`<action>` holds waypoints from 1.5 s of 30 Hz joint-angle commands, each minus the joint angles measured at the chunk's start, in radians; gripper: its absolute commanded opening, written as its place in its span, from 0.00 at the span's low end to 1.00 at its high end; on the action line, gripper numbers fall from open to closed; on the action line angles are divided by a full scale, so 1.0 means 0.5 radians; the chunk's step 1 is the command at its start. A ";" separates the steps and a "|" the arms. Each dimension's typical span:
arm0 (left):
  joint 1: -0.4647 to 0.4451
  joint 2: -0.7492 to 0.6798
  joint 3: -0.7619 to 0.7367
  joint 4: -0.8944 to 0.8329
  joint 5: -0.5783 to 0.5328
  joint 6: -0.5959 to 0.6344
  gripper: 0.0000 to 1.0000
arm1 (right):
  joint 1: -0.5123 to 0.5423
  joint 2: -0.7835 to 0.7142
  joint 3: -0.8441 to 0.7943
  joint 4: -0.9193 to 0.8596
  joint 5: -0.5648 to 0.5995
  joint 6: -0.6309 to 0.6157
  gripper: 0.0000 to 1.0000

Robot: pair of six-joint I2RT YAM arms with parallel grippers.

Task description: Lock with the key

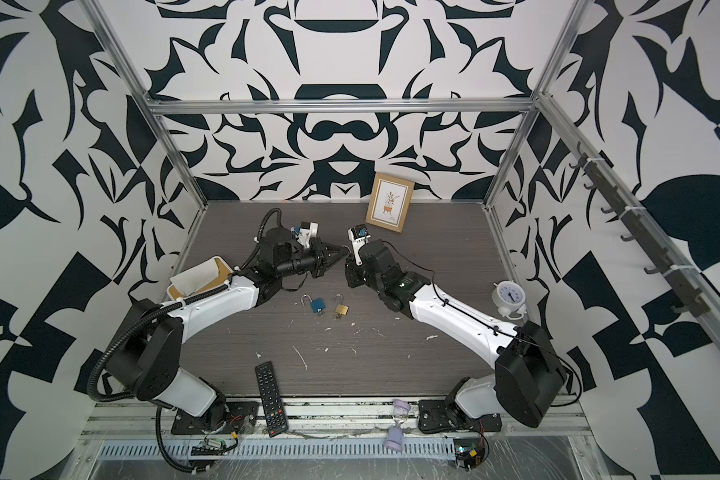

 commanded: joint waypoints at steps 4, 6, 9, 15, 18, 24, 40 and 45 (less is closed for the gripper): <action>0.006 0.025 -0.039 0.079 0.092 0.042 0.00 | -0.128 -0.139 -0.009 0.102 -0.322 0.087 0.00; 0.030 0.021 -0.043 0.076 0.157 0.132 0.43 | -0.235 -0.143 0.019 0.047 -0.633 0.162 0.00; 0.106 -0.054 -0.090 -0.030 0.211 0.312 0.78 | -0.437 -0.122 0.047 -0.030 -1.173 0.311 0.00; 0.396 -0.297 -0.248 -0.119 0.358 0.611 0.86 | -0.670 -0.038 0.090 -0.193 -2.058 0.370 0.00; 0.436 -0.319 -0.223 -0.144 0.486 0.771 0.89 | -0.677 0.078 0.163 -0.350 -2.543 0.303 0.00; 0.421 -0.283 -0.327 0.324 0.746 0.568 0.86 | -0.665 0.083 0.177 -0.374 -2.892 0.259 0.00; 0.157 -0.221 -0.309 0.447 0.941 0.365 0.67 | -0.631 0.165 0.274 -0.544 -2.859 0.109 0.00; 0.123 -0.222 -0.327 0.337 0.941 0.409 0.53 | -0.631 0.179 0.292 -0.571 -2.843 0.087 0.00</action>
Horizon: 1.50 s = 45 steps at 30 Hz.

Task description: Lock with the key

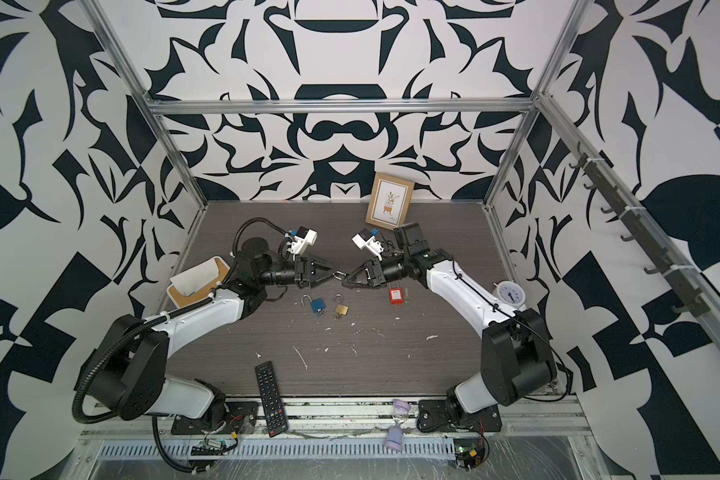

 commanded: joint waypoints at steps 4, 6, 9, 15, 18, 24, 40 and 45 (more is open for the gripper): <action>-0.050 0.033 0.042 -0.087 0.043 0.047 0.41 | 0.012 -0.015 0.098 -0.014 -0.014 -0.067 0.00; -0.055 0.048 0.053 -0.082 0.046 0.043 0.36 | 0.012 -0.016 0.103 -0.022 -0.010 -0.070 0.00; -0.053 0.057 0.061 -0.078 0.042 0.035 0.31 | 0.012 -0.018 0.107 -0.038 0.004 -0.075 0.00; -0.053 0.037 0.048 -0.073 0.039 0.023 0.14 | 0.012 0.023 0.113 -0.086 0.069 -0.098 0.00; -0.055 0.025 0.035 -0.080 0.044 0.026 0.06 | 0.012 0.041 0.120 -0.094 0.092 -0.108 0.00; -0.055 -0.041 -0.033 -0.056 -0.063 -0.002 0.00 | 0.003 0.009 0.061 0.285 0.143 0.189 0.08; -0.049 -0.086 -0.328 0.599 -0.856 -0.520 0.00 | 0.003 -0.022 -0.420 1.734 0.252 1.230 0.38; -0.052 -0.068 -0.334 0.606 -0.820 -0.537 0.00 | 0.000 0.016 -0.452 1.940 0.284 1.354 0.31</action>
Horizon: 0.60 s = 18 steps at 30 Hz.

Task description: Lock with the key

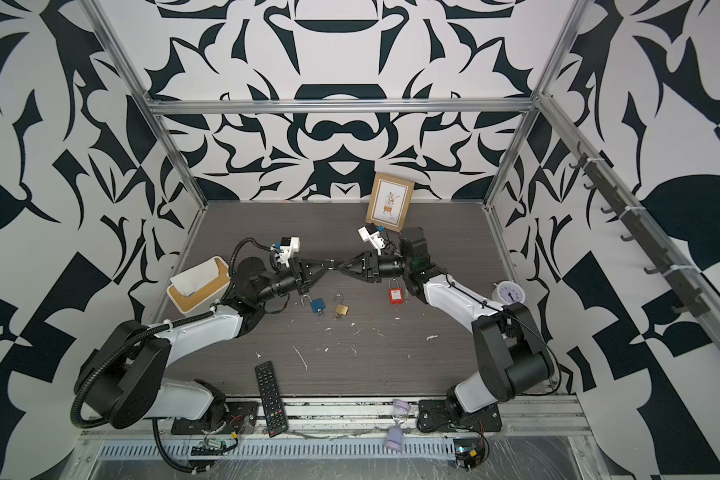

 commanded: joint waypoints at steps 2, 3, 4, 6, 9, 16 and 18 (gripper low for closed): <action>-0.004 -0.004 0.022 0.117 -0.010 -0.035 0.00 | -0.005 -0.010 0.000 0.411 0.014 0.185 0.28; -0.003 -0.008 0.019 0.117 -0.012 -0.034 0.00 | -0.008 0.001 0.010 0.427 0.016 0.191 0.27; -0.003 -0.015 0.017 0.112 -0.010 -0.031 0.00 | -0.008 0.010 0.016 0.438 0.010 0.200 0.27; -0.003 -0.024 0.014 0.104 -0.008 -0.023 0.00 | -0.009 0.035 0.033 0.476 0.009 0.230 0.27; -0.003 -0.032 0.014 0.120 -0.006 -0.024 0.00 | -0.010 0.082 0.047 0.543 0.003 0.290 0.28; 0.000 -0.035 0.023 0.103 -0.011 0.009 0.00 | -0.013 0.129 -0.069 0.886 0.001 0.524 0.30; -0.002 -0.025 0.031 0.095 0.002 0.015 0.00 | -0.029 0.092 -0.107 0.860 0.017 0.501 0.30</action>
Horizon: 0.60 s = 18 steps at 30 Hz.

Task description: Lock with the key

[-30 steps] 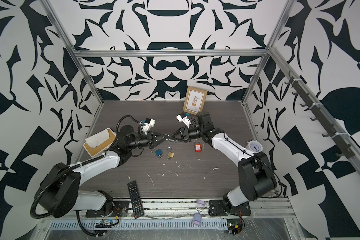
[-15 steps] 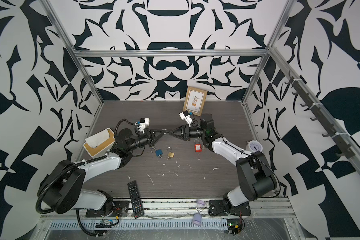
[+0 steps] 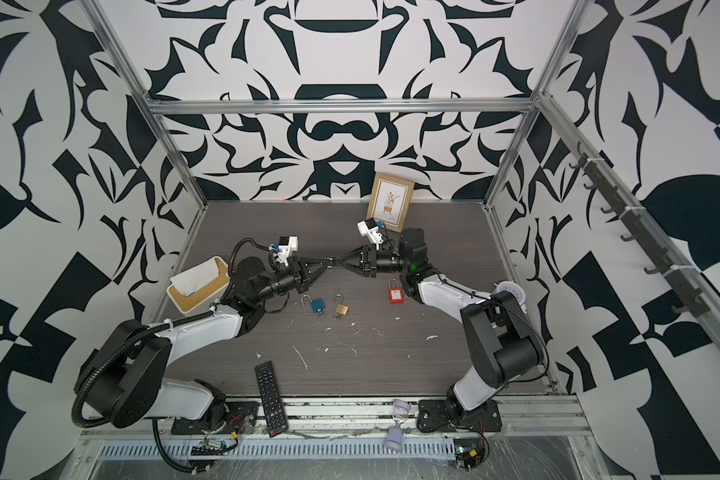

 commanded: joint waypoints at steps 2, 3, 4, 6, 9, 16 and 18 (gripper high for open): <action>-0.004 -0.020 0.039 0.095 0.042 0.016 0.00 | -0.037 -0.126 -0.066 0.087 0.033 -0.004 0.30; -0.005 -0.018 0.043 0.096 0.041 0.014 0.00 | -0.049 -0.168 -0.069 -0.022 0.061 -0.082 0.31; -0.002 -0.015 0.046 0.104 0.045 0.011 0.00 | -0.052 -0.216 -0.061 -0.172 0.090 -0.198 0.31; -0.005 -0.015 0.061 0.105 0.057 0.011 0.00 | -0.054 -0.320 -0.016 -0.589 0.183 -0.517 0.31; -0.005 -0.015 0.070 0.106 0.080 0.005 0.00 | -0.054 -0.492 0.050 -1.153 0.398 -1.013 0.36; -0.023 -0.021 0.093 0.101 0.110 -0.013 0.00 | -0.056 -0.556 -0.012 -1.060 0.497 -1.304 0.49; -0.030 -0.019 0.101 0.105 0.116 -0.026 0.00 | -0.056 -0.532 -0.020 -0.941 0.479 -1.317 0.50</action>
